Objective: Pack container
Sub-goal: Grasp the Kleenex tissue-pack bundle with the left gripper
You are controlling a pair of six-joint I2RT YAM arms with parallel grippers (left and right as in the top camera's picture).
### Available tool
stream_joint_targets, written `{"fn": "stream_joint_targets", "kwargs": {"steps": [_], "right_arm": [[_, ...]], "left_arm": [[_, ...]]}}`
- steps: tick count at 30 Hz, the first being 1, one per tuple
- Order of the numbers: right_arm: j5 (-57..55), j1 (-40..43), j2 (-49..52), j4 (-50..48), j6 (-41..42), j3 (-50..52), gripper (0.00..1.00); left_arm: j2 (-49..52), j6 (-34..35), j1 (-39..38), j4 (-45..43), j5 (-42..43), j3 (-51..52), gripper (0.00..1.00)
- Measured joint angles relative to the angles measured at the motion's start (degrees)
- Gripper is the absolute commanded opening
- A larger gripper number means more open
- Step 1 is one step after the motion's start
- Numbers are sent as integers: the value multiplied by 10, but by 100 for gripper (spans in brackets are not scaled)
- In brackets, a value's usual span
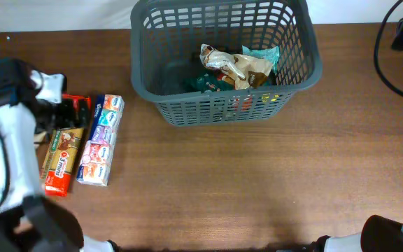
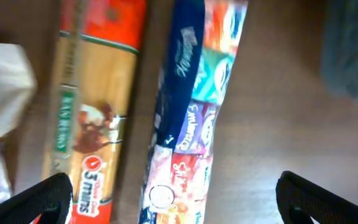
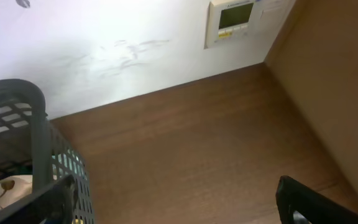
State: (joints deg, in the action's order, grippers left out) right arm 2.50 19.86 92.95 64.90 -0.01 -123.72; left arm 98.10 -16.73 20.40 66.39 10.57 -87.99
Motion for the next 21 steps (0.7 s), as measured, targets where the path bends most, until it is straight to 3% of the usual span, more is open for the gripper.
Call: {"fn": "stream_joint_targets", "kwargs": {"steps": [10, 21], "right_arm": [[0, 0, 0, 0, 0, 0, 99], [0, 0, 0, 0, 0, 0, 99]], "left_arm": [[97, -24, -120, -13, -91, 0, 99], [199, 10, -126, -25, -145, 0, 99]]}}
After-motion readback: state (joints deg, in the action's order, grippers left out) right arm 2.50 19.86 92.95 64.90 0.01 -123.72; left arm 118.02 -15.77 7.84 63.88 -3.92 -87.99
